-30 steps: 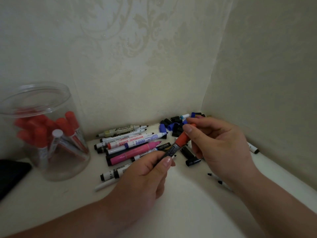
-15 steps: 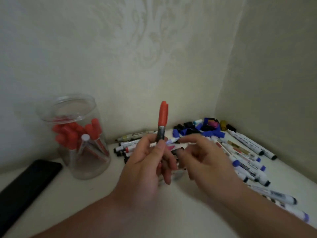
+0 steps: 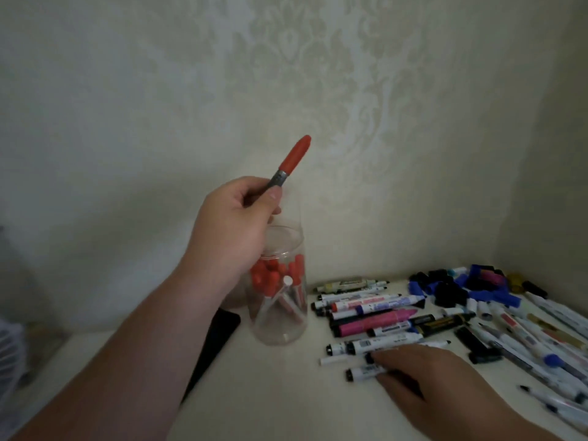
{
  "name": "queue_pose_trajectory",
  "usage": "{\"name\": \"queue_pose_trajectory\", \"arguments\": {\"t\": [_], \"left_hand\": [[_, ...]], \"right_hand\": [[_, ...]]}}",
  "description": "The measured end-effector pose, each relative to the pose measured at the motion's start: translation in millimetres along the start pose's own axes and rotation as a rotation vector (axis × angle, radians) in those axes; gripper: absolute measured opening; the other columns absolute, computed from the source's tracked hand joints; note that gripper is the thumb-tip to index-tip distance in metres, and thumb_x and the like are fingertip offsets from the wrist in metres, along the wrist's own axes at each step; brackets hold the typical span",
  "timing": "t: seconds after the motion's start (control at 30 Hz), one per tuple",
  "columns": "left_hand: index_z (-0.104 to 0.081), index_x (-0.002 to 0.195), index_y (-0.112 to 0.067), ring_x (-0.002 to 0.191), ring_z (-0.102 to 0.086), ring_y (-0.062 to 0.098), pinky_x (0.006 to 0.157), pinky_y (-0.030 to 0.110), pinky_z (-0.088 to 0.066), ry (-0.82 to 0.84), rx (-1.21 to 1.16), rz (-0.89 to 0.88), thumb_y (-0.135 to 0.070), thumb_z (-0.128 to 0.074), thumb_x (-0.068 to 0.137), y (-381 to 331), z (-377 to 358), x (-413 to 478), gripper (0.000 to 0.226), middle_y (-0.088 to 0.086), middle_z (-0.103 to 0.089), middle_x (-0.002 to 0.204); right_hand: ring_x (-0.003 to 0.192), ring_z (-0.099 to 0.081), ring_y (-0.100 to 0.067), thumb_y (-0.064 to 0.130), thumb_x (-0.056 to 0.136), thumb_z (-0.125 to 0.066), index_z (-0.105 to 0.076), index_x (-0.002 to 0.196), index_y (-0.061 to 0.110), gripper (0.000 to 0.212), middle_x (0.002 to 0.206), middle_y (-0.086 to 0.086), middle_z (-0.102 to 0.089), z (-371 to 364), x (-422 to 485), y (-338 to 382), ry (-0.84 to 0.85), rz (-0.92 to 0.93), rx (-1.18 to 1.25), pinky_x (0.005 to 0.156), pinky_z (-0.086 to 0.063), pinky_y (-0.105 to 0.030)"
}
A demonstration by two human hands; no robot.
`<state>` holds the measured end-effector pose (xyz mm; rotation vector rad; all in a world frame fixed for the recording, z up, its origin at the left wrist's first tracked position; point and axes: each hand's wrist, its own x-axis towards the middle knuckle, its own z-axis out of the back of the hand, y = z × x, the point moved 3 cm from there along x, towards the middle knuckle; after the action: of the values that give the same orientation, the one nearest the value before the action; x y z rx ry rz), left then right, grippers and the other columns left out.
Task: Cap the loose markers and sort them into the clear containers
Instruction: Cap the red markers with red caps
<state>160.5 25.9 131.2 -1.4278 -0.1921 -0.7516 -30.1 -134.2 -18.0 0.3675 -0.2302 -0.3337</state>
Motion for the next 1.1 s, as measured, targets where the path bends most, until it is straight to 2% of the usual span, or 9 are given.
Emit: {"name": "queue_pose_trajectory", "arguments": {"t": [0.1, 0.33, 0.43, 0.53, 0.63, 0.73, 0.8, 0.9, 1.1], "left_hand": [[-0.066, 0.094, -0.019, 0.077, -0.072, 0.01, 0.075, 0.031, -0.054, 0.057, 0.0, 0.094, -0.018, -0.057, 0.101, 16, 1, 21, 0.011, -0.004, -0.077, 0.082], [-0.058, 0.084, -0.024, 0.087, -0.07, 0.021, 0.081, 0.039, -0.053, 0.138, 0.358, 0.129, -0.029, -0.065, 0.094, 21, -1, 37, 0.013, 0.0, -0.072, 0.087], [-0.061, 0.094, -0.022, 0.092, -0.064, 0.02, 0.087, 0.039, -0.051, 0.169, 0.498, 0.132, -0.04, -0.071, 0.087, 26, -2, 41, 0.022, -0.005, -0.067, 0.091], [-0.056, 0.127, -0.017, 0.107, -0.062, 0.019, 0.098, 0.042, -0.05, 0.18, 0.516, 0.163, -0.051, -0.075, 0.082, 30, -3, 41, 0.06, -0.007, -0.064, 0.11], [-0.054, 0.13, -0.015, 0.119, -0.052, 0.026, 0.103, 0.05, -0.043, -0.024, 0.566, -0.121, -0.05, -0.072, 0.084, 12, -9, 25, 0.061, 0.001, -0.059, 0.123], [-0.06, 0.108, -0.008, 0.1, -0.052, 0.024, 0.089, 0.038, -0.045, -0.146, 0.415, -0.598, -0.022, -0.068, 0.091, -17, -31, -20, 0.023, 0.004, -0.058, 0.105], [-0.062, 0.093, -0.009, 0.078, -0.053, 0.016, 0.071, 0.028, -0.044, 0.126, 0.299, -0.7, -0.008, -0.066, 0.091, -15, -61, -53, 0.004, -0.003, -0.058, 0.085], [-0.064, 0.088, -0.02, 0.07, -0.051, 0.007, 0.063, 0.02, -0.041, 0.554, 0.382, -0.593, -0.019, -0.064, 0.093, 15, -108, -83, 0.005, -0.012, -0.056, 0.078], [-0.067, 0.104, -0.023, 0.098, -0.054, 0.016, 0.083, 0.031, -0.046, 0.663, 0.705, -0.398, -0.021, -0.061, 0.092, 70, -145, -64, 0.012, -0.005, -0.057, 0.102]], "right_hand": [[0.134, -0.038, 0.011, 0.045, 0.103, -0.043, -0.04, 0.14, 0.057, 0.039, 0.146, 0.033, -0.042, 3, -3, 10, 0.039, -0.005, -0.033, 0.118, -0.017, -0.018], [0.137, -0.035, 0.01, 0.042, 0.105, -0.04, -0.037, 0.144, 0.054, 0.041, 0.149, 0.03, -0.04, 4, -4, 14, 0.035, 0.018, -0.078, 0.121, -0.012, -0.02], [0.124, -0.047, 0.012, 0.047, 0.1, -0.049, -0.047, 0.134, 0.058, 0.036, 0.137, 0.033, -0.052, 3, -6, 9, -0.029, 0.022, -0.075, 0.099, -0.025, 0.003], [0.101, -0.056, 0.013, 0.047, 0.095, -0.057, -0.06, 0.124, 0.054, 0.03, 0.117, 0.032, -0.064, 1, -8, 4, -0.017, 0.031, -0.055, 0.084, -0.037, 0.001], [0.083, -0.055, 0.012, 0.044, 0.095, -0.056, -0.063, 0.123, 0.048, 0.028, 0.101, 0.027, -0.066, 1, -7, 2, -0.006, 0.042, -0.046, 0.073, -0.043, -0.004], [0.077, -0.057, 0.003, 0.045, 0.095, -0.055, -0.058, 0.117, 0.044, 0.021, 0.089, 0.02, -0.064, 4, -7, -4, 0.011, 0.005, -0.013, 0.067, -0.046, -0.013], [0.07, -0.054, -0.004, 0.045, 0.093, -0.058, -0.051, 0.098, 0.04, 0.01, 0.078, 0.012, -0.06, 8, -8, -9, 0.03, -0.037, -0.037, 0.061, -0.043, -0.019], [0.063, -0.049, -0.004, 0.048, 0.087, -0.062, -0.046, 0.077, 0.031, 0.025, 0.07, 0.009, -0.054, 22, -10, -24, 0.027, -0.078, -0.104, 0.056, -0.038, -0.02], [0.064, -0.046, 0.001, 0.056, 0.086, -0.064, -0.055, 0.084, 0.03, 0.028, 0.072, 0.013, -0.053, 43, -15, -50, 0.169, -0.123, -0.189, 0.057, -0.036, -0.019]]}}
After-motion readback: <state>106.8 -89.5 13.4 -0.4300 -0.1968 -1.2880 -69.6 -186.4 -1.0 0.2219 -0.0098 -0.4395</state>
